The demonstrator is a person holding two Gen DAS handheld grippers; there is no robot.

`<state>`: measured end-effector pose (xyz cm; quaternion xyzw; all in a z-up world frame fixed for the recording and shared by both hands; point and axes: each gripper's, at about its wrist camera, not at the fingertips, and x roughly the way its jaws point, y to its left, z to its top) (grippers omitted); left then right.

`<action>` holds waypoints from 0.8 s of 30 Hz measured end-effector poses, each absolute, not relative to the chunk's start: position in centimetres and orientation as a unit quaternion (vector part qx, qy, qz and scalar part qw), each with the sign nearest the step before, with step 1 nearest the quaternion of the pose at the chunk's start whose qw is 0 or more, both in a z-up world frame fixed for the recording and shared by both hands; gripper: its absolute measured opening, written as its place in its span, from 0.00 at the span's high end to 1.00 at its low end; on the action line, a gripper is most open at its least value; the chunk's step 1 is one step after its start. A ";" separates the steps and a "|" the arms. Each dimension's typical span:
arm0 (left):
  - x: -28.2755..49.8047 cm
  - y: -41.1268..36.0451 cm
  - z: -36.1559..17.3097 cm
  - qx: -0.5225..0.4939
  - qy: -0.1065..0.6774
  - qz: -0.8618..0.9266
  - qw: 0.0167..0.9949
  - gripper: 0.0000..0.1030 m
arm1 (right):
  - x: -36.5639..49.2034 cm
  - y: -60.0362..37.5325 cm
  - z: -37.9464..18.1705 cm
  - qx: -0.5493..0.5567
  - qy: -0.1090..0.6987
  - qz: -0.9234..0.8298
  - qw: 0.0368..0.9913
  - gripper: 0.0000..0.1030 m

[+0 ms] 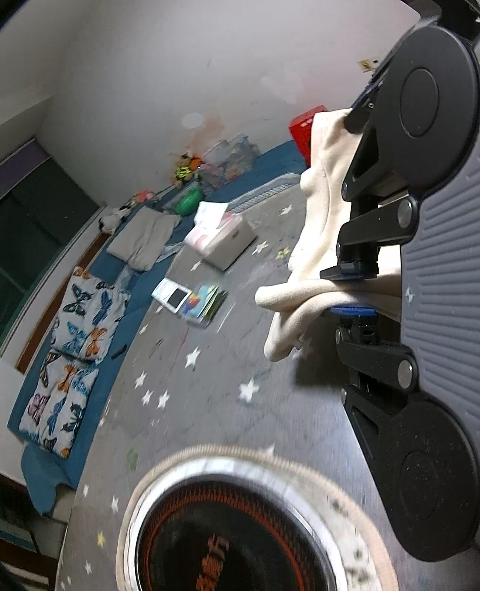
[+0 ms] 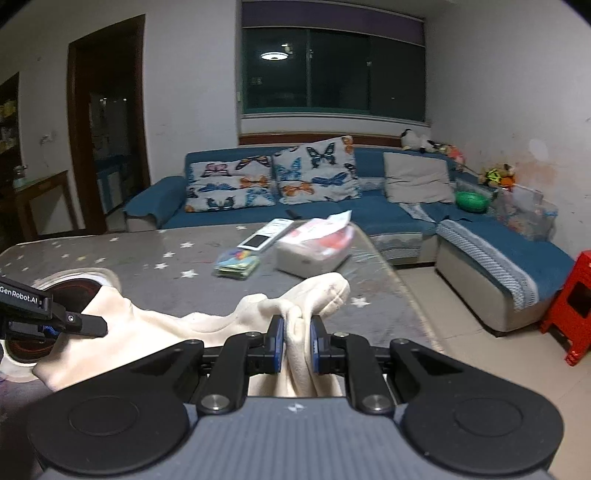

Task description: Fold clothes

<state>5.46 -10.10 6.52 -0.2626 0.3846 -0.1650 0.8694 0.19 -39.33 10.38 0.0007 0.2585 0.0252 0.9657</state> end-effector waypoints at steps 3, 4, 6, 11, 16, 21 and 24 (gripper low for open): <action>6.0 -11.7 6.4 -0.246 0.388 -0.172 0.872 0.86 | 0.4 -40.1 10.2 -0.002 0.257 0.014 0.966 0.87; 6.1 -12.1 6.4 -0.239 0.388 -0.173 0.873 0.86 | 0.5 -40.3 10.1 -0.001 0.258 0.011 0.966 0.87; 6.2 -12.7 6.4 -0.224 0.386 -0.174 0.878 0.86 | 0.9 -40.8 9.8 0.000 0.260 0.005 0.966 0.87; 6.6 -13.9 6.2 -0.196 0.382 -0.174 0.886 0.86 | 1.5 -41.5 8.8 0.001 0.266 -0.004 0.964 0.87; 6.7 -14.6 5.9 -0.163 0.373 -0.172 0.897 0.86 | 1.7 -41.9 8.1 0.005 0.270 -0.010 0.963 0.87; 6.9 -14.9 5.0 -0.152 0.382 -0.169 0.896 0.86 | 1.9 -42.3 7.1 0.009 0.280 -0.017 0.960 0.87; 7.0 -15.0 4.6 -0.144 0.385 -0.167 0.896 0.86 | 2.0 -42.6 6.5 0.010 0.288 -0.020 0.957 0.87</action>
